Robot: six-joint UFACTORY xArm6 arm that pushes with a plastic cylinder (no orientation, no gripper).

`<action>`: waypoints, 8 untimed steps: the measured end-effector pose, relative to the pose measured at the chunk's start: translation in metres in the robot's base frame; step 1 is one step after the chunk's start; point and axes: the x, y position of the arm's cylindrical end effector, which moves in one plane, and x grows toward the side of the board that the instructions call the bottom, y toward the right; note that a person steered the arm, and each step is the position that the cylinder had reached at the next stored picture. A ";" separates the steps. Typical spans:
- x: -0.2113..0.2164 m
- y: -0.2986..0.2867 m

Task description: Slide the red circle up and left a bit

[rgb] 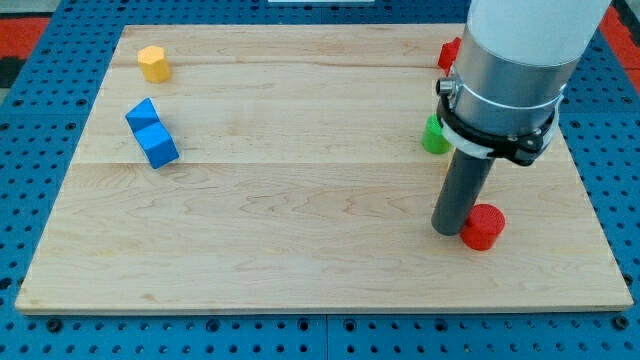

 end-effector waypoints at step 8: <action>0.000 -0.020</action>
